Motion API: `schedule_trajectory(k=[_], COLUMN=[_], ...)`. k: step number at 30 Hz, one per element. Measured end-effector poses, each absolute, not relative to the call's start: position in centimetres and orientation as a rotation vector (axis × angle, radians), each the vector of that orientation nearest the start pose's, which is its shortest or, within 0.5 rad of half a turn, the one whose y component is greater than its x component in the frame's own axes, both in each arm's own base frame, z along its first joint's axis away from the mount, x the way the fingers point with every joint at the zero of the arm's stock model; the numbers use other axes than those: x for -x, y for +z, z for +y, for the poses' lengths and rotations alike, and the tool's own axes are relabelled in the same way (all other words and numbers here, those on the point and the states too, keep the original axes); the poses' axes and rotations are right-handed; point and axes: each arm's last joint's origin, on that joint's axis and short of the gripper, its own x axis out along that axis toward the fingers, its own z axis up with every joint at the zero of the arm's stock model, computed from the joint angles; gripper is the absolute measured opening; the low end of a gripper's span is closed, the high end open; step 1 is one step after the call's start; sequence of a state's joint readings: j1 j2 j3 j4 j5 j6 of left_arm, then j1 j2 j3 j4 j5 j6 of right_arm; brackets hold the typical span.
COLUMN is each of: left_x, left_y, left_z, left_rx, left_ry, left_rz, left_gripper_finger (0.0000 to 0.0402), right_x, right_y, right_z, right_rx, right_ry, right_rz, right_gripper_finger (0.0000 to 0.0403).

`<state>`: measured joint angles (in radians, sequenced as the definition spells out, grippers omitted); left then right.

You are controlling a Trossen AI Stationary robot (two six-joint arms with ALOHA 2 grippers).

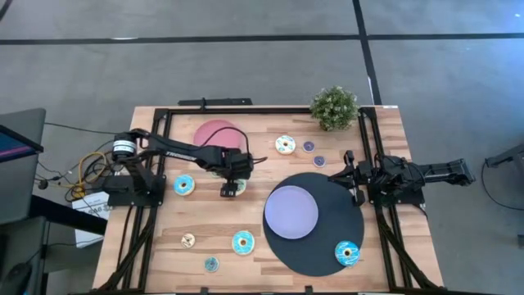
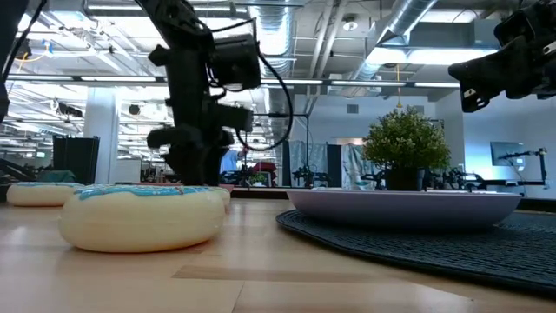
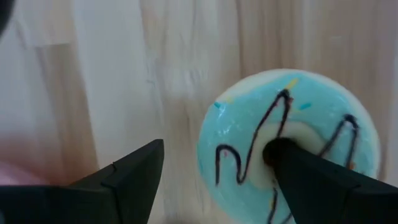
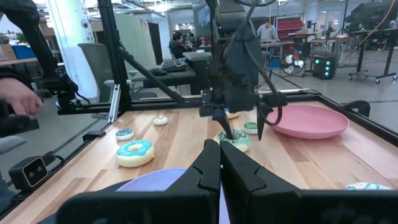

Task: Pick & Place donuts
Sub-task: Put the big green donut on the pink plate

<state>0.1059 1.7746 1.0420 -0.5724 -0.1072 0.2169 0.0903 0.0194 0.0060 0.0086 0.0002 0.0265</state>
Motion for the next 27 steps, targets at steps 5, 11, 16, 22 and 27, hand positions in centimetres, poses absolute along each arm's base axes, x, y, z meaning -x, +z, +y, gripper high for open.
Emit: schedule_trajectory(k=[5, 11, 16, 22, 27], left_x=[-32.20, -32.22, -32.22, -32.25, -32.30], left_y=[14.07, 14.01, 13.98, 13.96, 14.00], left_z=[3.68, 3.67, 3.67, 3.68, 3.68], left_rx=[-0.169, -0.169, -0.171, -0.173, -0.173], left_ry=[0.017, 0.016, 0.019, 0.023, 0.023], left_rz=[1.341, 1.340, 1.340, 1.340, 1.341], left_gripper_finger=[0.0288, 0.0288, 0.0288, 0.0288, 0.0280], right_x=[-9.81, -9.81, -9.81, -9.81, -9.81], right_y=[16.50, 16.49, 16.49, 16.50, 16.49], right_z=[0.89, 0.89, 0.89, 0.89, 0.89], right_rx=[-0.026, -0.026, -0.026, -0.026, -0.026], right_ry=[0.090, 0.090, 0.090, 0.090, 0.090], right_rz=[0.006, 0.006, 0.006, 0.006, 0.006], right_gripper_finger=[0.0000, 0.0000, 0.0000, 0.0000, 0.0000])
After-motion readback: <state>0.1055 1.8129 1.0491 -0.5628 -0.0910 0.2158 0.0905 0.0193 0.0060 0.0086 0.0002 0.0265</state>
